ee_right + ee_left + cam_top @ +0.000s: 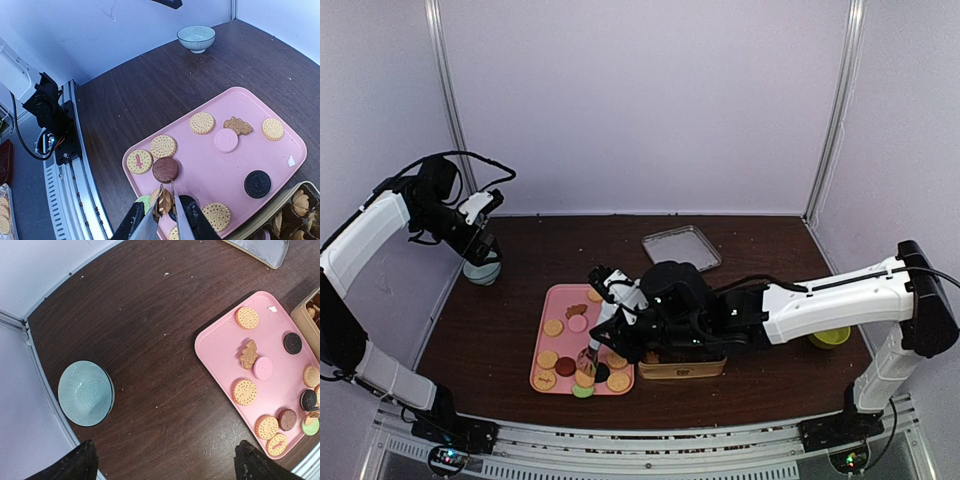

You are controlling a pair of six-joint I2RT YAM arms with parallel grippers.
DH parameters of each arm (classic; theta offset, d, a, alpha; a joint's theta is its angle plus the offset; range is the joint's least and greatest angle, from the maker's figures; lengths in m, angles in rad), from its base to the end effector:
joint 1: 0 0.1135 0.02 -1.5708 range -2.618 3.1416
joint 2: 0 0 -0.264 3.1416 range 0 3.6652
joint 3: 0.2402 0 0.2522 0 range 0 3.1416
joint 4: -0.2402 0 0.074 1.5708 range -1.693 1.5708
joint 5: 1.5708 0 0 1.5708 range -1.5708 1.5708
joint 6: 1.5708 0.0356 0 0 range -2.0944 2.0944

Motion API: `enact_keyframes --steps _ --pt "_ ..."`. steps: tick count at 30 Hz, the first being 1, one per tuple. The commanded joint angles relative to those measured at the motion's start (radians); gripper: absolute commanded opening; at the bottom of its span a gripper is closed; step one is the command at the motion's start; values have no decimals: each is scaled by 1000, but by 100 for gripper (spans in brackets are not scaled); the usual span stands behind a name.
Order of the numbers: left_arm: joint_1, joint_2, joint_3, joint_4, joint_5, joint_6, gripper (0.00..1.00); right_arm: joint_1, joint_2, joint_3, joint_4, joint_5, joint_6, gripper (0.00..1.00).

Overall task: Pack the cookies
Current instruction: Pick up the fake cookies from the plate.

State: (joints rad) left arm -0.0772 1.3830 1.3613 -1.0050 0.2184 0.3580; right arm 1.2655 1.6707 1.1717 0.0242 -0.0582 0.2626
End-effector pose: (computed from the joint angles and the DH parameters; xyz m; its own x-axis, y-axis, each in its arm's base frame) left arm 0.2718 -0.0288 0.3345 -0.7334 0.3998 -0.5498 0.4742 0.8804 0.0078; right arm 0.1145 0.3703 0.2616 -0.3839 -0.3560 -0.8520 -0.8988 0.3553 0.2566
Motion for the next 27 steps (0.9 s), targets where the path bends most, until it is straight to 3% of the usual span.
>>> enact_keyframes --steps 1,19,27 --pt "9 -7 21 4 5 12 98 11 -54 24 -2 -7 13 3" --pt "8 -15 17 3 3 13 98 11 -132 16 -44 45 -21 0" --pt "8 -13 17 3 4 15 98 -36 -294 -40 -160 165 -78 0"
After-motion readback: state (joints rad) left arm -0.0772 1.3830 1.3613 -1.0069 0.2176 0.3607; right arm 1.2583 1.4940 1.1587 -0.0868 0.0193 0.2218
